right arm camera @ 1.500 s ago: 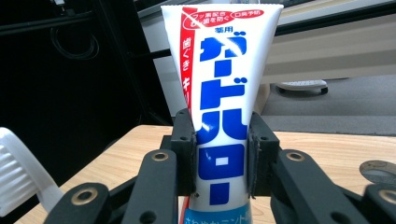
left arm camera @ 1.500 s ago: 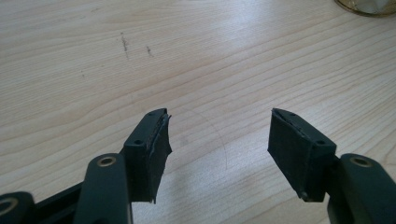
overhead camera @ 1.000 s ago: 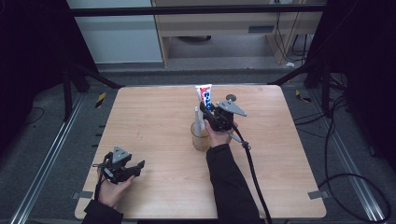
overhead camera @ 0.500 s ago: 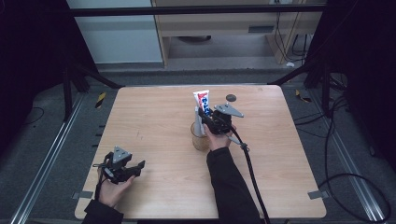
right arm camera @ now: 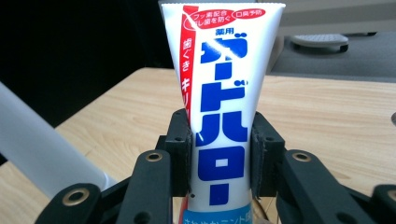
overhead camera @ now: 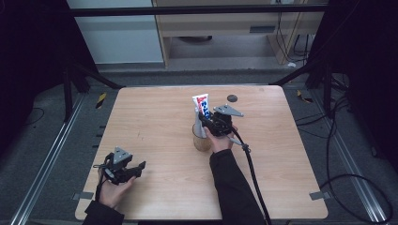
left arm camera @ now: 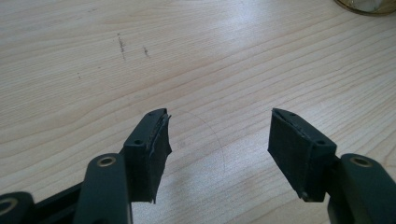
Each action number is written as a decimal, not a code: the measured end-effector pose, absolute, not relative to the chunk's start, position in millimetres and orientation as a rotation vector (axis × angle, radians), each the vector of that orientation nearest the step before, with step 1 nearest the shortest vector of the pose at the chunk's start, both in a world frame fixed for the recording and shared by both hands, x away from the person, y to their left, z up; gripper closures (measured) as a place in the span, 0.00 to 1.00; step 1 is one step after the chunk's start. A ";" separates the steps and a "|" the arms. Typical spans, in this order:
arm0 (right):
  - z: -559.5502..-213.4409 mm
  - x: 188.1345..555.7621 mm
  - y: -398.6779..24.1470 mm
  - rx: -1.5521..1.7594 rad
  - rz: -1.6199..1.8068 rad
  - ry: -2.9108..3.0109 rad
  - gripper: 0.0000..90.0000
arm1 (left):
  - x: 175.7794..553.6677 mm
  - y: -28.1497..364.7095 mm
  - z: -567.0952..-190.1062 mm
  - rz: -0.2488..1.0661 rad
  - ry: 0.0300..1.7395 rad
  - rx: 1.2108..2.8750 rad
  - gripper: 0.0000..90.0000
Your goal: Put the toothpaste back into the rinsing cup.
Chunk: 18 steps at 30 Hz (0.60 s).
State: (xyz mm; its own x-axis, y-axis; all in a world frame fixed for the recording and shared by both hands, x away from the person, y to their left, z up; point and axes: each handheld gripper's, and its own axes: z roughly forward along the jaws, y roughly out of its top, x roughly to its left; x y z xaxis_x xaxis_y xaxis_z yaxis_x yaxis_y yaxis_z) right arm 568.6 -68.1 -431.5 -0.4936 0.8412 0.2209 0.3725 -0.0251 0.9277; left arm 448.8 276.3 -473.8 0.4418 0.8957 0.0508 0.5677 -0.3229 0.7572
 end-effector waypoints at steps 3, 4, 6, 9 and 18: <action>-431.1 566.8 -67.1 1.255 1.511 1.881 0.72 | 448.9 276.0 -474.1 0.623 1.224 2.023 0.41; -430.5 566.0 -67.0 1.250 1.498 1.890 0.72 | 448.9 276.0 -474.2 0.622 1.224 2.024 0.41; -429.5 565.2 -67.9 1.247 1.485 1.909 0.71 | 449.0 276.0 -474.2 0.622 1.224 2.023 0.41; -428.6 565.0 -70.6 1.243 1.474 1.944 0.70 | 449.0 275.7 -474.3 0.622 1.223 2.024 0.41; -427.7 558.6 -74.2 1.235 1.356 2.065 0.65 | 448.7 275.9 -474.0 0.625 1.224 2.023 0.41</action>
State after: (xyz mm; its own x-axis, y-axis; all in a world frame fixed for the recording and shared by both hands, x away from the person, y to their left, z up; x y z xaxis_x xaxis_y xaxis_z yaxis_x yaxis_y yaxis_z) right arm 558.6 -74.2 -427.7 -0.5433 0.8267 0.1465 0.4631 0.1496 0.8736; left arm 448.7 275.9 -474.0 0.4419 0.8955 0.0525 0.5680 -0.3246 0.7563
